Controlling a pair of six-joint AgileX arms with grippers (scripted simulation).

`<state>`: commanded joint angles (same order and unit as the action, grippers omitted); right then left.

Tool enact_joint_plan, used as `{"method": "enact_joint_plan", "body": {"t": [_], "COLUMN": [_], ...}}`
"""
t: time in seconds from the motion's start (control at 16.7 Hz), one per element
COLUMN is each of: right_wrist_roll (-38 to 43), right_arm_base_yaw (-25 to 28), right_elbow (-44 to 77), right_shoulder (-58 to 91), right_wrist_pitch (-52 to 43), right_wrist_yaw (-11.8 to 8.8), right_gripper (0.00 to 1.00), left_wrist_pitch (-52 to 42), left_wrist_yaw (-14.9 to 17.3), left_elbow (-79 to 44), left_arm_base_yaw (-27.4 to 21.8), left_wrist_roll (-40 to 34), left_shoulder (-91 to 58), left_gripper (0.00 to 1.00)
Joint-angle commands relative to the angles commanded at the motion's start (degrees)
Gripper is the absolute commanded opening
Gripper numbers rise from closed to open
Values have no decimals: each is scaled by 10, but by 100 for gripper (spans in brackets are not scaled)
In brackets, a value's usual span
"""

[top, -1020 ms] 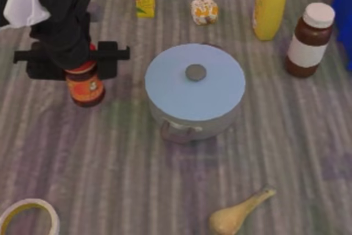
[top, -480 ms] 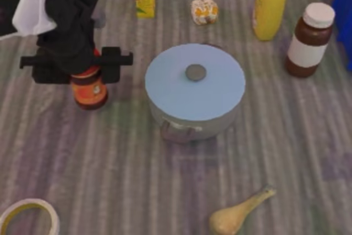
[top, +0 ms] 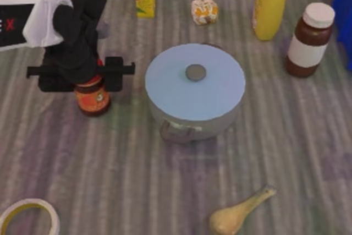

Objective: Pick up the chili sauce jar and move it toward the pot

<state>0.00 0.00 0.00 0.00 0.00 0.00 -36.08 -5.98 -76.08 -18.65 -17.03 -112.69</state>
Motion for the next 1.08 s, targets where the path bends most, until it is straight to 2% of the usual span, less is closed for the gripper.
{"method": "enact_joint_plan", "body": {"t": [0.72,1.08], "right_wrist_roll": [0,0], "right_arm_base_yaw": [0,0], "right_elbow": [0,0], "right_shoulder": [0,0], "right_wrist_pitch": [0,0], "right_wrist_yaw": [0,0], "right_gripper": [100,100], "left_wrist_pitch": [0,0], "left_wrist_yaw": [0,0], "left_elbow": [0,0], "left_arm_base_yaw": [0,0], "left_wrist_roll": [0,0], "left_shoulder": [0,0], "left_gripper": [98,100]}}
